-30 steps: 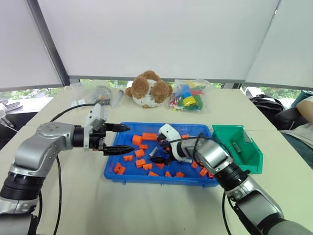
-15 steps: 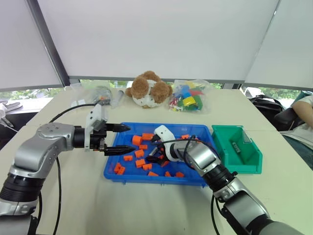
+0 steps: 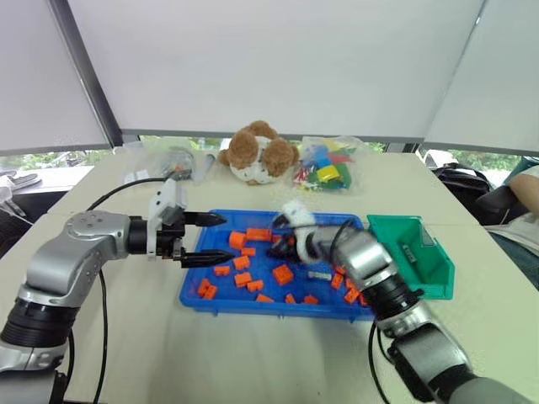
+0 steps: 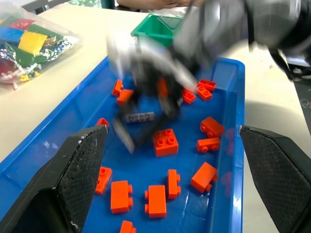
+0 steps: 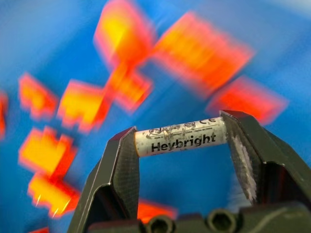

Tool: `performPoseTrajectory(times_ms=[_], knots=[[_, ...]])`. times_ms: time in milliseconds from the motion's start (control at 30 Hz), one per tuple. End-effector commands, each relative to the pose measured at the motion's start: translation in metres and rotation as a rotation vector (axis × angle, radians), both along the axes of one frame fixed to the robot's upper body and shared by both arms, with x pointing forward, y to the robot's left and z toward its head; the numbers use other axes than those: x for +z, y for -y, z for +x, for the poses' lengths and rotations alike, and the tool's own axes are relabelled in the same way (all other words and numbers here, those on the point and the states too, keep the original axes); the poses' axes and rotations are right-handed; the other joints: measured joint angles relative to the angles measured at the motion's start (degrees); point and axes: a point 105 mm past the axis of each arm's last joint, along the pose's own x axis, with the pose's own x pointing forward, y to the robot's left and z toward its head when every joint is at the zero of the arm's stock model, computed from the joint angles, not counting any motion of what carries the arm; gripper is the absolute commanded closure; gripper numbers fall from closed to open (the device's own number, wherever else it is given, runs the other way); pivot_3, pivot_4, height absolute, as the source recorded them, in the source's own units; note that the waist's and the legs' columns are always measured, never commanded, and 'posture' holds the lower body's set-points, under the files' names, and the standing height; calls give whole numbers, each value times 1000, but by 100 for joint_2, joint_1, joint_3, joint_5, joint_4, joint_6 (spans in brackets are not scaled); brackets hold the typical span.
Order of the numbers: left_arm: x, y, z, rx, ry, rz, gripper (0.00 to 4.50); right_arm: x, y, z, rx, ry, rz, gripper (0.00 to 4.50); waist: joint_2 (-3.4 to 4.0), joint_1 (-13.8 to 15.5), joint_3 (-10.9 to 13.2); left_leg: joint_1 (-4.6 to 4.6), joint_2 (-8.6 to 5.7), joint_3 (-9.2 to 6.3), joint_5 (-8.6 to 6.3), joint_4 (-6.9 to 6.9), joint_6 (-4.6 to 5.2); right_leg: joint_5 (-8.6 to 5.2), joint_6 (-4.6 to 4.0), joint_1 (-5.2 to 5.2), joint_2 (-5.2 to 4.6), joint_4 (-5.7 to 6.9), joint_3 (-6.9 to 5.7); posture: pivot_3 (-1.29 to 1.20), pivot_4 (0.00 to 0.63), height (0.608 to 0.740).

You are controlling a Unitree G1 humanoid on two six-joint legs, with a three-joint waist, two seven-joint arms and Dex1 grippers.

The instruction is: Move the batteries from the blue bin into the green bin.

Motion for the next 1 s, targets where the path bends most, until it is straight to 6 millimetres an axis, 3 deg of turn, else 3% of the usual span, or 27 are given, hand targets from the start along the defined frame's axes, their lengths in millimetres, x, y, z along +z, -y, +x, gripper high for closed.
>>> performPoseTrajectory(times_ms=[33,100,133,200,300,433,467,533,633,833,1000], knots=[[6,4,-3,-19,33,-12,0,59,70,-5,-194,170,47,2310,-1,32,-1,-5,-1,-10,0,-1,0,0,-1,2,-1,-6,-8,0,150,710],[5,5,-3,-23,31,-13,0,62,97,-8,-273,179,24,2310,-3,2,-2,-14,-2,-24,0,-1,0,-1,-1,4,-1,-17,-18,0,150,710],[4,7,-2,-29,31,-16,0,52,128,-12,-356,154,-18,2310,-4,-4,-2,-15,-2,-24,0,-3,0,-1,-1,3,0,-18,-18,0,150,710],[4,9,0,-37,31,-20,0,36,170,-22,-460,110,-94,2310,-4,11,-3,-14,-3,-29,0,-4,0,-1,-1,5,2,-18,-19,0,150,710],[3,10,1,-42,32,-23,0,14,194,-35,-513,46,-135,2310,-2,-22,-2,-17,-6,-31,1,-4,0,-1,-1,4,1,-20,-17,0,150,710],[2,11,1,-47,32,-24,0,-2,204,-44,-531,-3,-140,2310,4,-164,-1,-15,-6,-38,6,-4,-8,0,0,0,7,-6,-14,0,150,710],[2,11,1,-48,31,-24,0,-6,205,-46,-533,-14,-138,2310,4,-174,-1,-15,-5,-43,7,-4,-10,0,0,1,9,-6,-15,0,150,710],[2,12,1,-50,32,-24,0,-9,207,-48,-534,-22,-132,1269,4,-169,-1,-15,-5,-44,8,-6,-11,0,0,2,9,-6,-16,0,150,710],[2,12,1,-51,33,-24,0,-6,205,-50,-519,-16,-122,54,4,-165,-1,-16,-6,-44,8,-4,-11,0,0,3,7,-7,-17,0,150,710],[3,12,1,-52,37,-24,0,22,180,-50,-378,50,-88,54,4,-148,-1,-16,-6,-44,8,-2,-11,0,0,4,7,-8,-17,0,150,710],[3,12,2,-52,40,-24,0,34,116,-47,-106,68,-27,54,5,-180,-1,-15,-5,-45,8,-4,-11,0,0,2,9,-7,-17,0,150,710]])
